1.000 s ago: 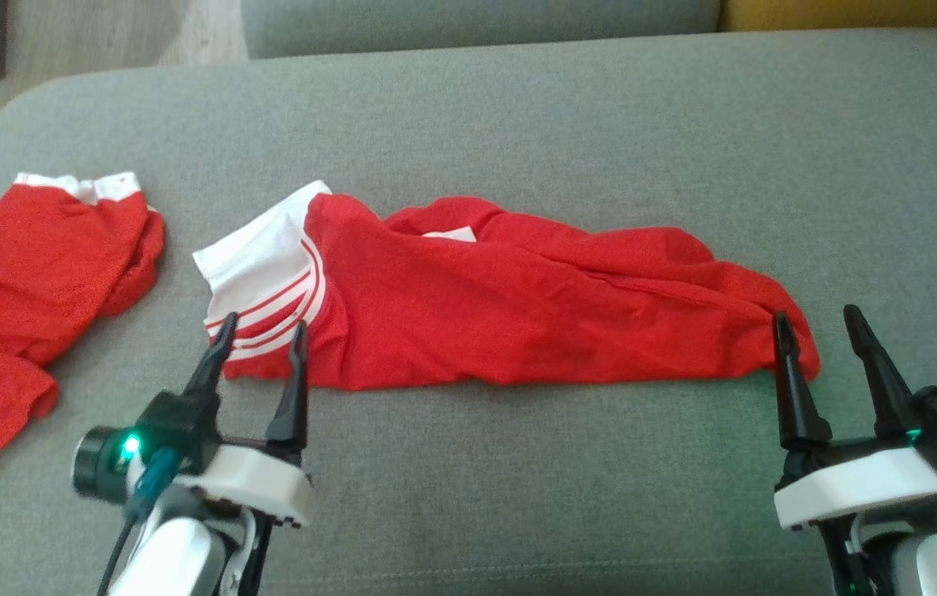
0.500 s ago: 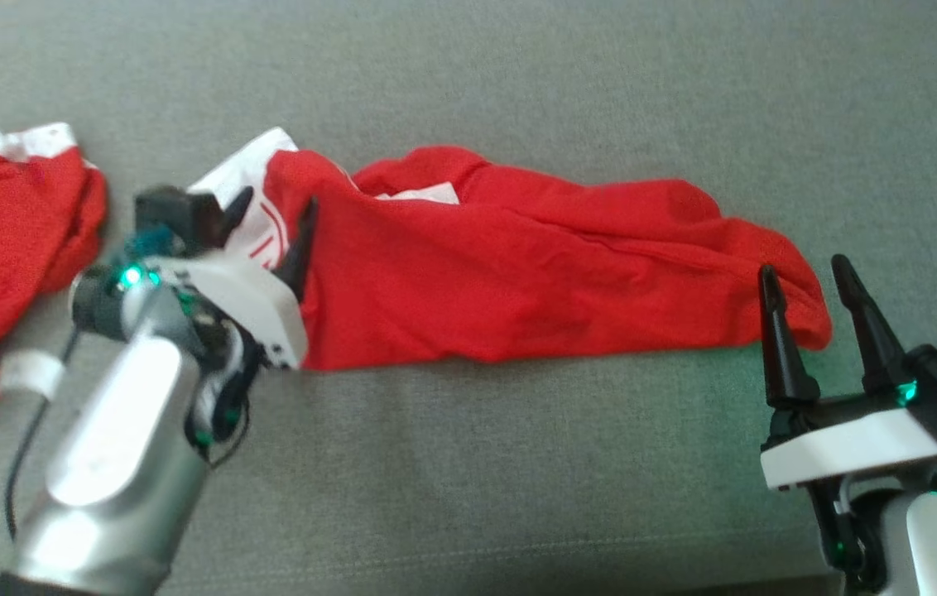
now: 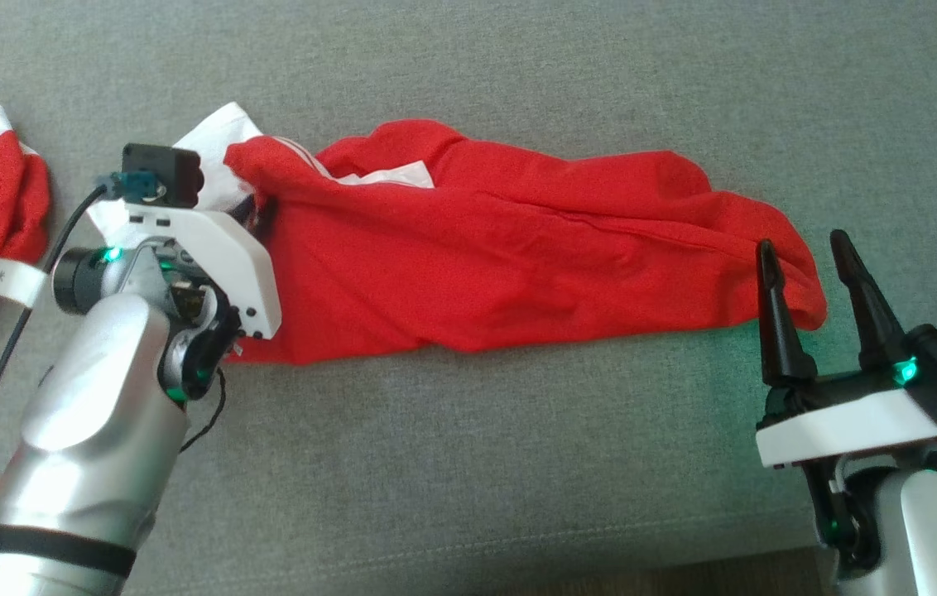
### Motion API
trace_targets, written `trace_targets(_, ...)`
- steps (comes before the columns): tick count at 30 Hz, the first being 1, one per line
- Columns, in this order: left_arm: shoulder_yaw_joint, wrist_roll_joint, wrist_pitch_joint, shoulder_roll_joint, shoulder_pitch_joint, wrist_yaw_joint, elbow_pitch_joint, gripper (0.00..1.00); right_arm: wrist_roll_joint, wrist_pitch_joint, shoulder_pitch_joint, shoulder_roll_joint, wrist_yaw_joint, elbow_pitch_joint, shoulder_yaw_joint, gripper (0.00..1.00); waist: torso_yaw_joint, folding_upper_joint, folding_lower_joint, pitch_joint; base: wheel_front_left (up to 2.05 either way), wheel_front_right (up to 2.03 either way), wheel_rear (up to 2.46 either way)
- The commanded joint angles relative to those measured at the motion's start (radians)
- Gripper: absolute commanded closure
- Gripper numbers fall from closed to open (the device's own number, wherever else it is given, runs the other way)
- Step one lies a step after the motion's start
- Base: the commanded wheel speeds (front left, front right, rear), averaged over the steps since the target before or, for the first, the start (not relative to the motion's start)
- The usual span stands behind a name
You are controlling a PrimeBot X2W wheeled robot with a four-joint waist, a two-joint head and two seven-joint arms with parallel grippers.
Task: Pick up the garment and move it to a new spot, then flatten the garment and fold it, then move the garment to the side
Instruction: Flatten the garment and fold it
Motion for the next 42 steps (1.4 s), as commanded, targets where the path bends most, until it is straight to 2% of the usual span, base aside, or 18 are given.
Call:
trace_targets(1,0.033,-0.001,-0.001,0.036,-0.051,0.000,-0.020,1.00,0.009,-0.011,-0.027,-0.005,0.008,-0.030,0.026,0.00,-0.001,0.0000,0.0000,0.002,0.00,0.00,0.00)
trace_targets(7,0.022,0.004,-0.017,0.032,-0.061,-0.006,0.018,1.00,0.011,-0.020,-0.038,-0.005,0.008,-0.018,0.023,0.00,0.002,0.0000,0.0000,0.006,0.00,0.00,0.00)
trace_targets(12,0.024,0.027,-0.114,0.032,-0.059,0.005,-0.016,1.00,0.011,-0.023,-0.039,-0.005,0.008,-0.009,0.018,0.00,0.008,0.0000,0.0000,-0.006,0.00,0.00,0.00)
trace_targets(17,0.033,0.068,-0.245,0.038,-0.009,0.060,-0.136,1.00,0.012,-0.022,-0.025,-0.005,0.008,-0.004,0.003,0.00,0.024,0.0000,0.0000,-0.029,0.00,0.00,0.00)
trace_targets(20,0.032,0.082,-0.284,0.046,0.063,0.094,-0.235,1.00,0.013,-0.017,-0.019,-0.005,0.008,-0.005,0.000,0.00,0.032,0.0000,0.0000,-0.044,0.00,0.00,0.00)
trace_targets(25,0.007,0.106,-0.299,0.074,0.235,0.147,-0.406,1.00,0.012,-0.010,-0.006,-0.005,0.008,-0.014,-0.009,0.00,0.047,0.0000,0.0000,-0.059,0.00,0.00,0.00)
trace_targets(30,-0.029,0.101,-0.287,0.093,0.390,0.171,-0.492,1.00,0.009,0.001,0.000,-0.005,0.008,-0.022,-0.012,0.00,0.061,0.0000,0.0000,-0.067,0.00,0.00,0.00)
trace_targets(35,-0.059,0.089,-0.287,0.086,0.485,0.184,-0.448,1.00,0.006,0.013,0.002,-0.005,0.008,-0.030,-0.010,0.00,0.071,0.0000,0.0000,-0.075,0.00,0.00,0.00)
trace_targets(42,-0.066,0.063,-0.337,0.054,0.508,0.168,-0.333,1.00,0.001,0.021,0.010,-0.005,0.008,-0.035,-0.018,0.00,0.072,0.0000,0.0000,-0.088,0.00,0.00,0.00)
